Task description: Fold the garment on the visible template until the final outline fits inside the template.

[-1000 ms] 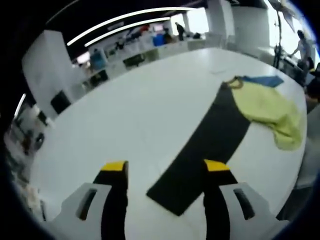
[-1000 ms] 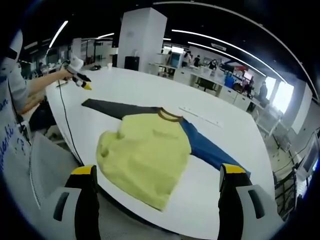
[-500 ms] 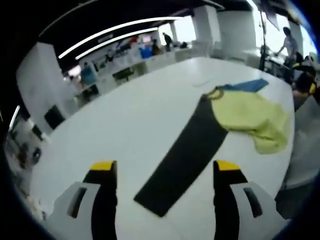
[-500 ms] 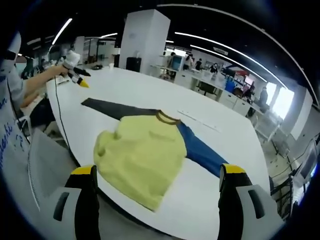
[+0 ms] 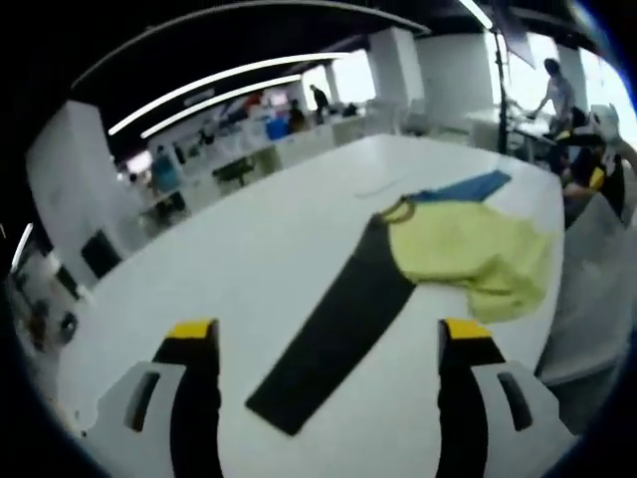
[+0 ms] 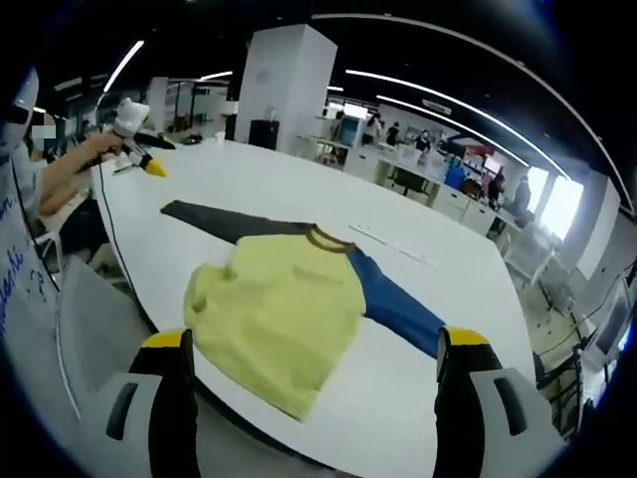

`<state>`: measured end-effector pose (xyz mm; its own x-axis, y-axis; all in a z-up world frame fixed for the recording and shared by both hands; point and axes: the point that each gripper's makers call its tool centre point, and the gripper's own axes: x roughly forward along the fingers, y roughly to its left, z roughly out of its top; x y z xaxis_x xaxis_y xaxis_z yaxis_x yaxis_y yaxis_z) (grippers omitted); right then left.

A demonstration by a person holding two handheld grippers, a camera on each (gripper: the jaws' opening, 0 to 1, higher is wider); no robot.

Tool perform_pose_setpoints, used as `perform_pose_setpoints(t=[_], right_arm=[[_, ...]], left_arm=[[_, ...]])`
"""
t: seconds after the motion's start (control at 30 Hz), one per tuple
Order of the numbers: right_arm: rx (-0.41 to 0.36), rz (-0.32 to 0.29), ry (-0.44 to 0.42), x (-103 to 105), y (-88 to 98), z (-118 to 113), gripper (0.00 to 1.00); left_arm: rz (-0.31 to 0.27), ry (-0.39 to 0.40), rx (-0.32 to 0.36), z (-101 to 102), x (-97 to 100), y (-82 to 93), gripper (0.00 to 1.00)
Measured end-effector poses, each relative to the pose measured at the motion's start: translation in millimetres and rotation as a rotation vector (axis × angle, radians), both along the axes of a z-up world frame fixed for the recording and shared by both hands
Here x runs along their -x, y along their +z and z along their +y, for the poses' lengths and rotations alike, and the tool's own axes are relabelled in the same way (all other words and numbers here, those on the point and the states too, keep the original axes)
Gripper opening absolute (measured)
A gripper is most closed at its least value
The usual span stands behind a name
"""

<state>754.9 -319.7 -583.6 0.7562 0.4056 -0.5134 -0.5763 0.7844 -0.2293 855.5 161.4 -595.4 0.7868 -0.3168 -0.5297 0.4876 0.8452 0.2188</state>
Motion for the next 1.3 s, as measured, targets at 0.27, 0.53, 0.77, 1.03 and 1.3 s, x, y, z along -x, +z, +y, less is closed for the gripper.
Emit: perform_pose_setpoints(t=[0.27,0.53,0.77,1.03,1.3], right_arm=[[-0.012,0.007,0.009,1,-2.3,-4,1.00],[-0.016,0.001,0.004,2,-1.2,-8,1.00],[-0.005,-0.003,-0.003,10,-0.1,-15,1.00],[0.017,0.004,-0.015,26,-3.9,-21,1.00],[-0.006,0.016,-0.031,37,-5.3,-25,1.00]], left_arm=[[-0.020,-0.029,0.000,-20,16.8,11.1,1.00],[-0.020,-0.075,0.022,-45,45.0,15.9,1.00],[0.002,-0.104,0.030,-60,65.8,11.3,1.00],[0.001,-0.139,0.051,-79,90.7,17.4,1.00],[-0.009,-0.151,0.052,-87,108.7,22.1,1.00]])
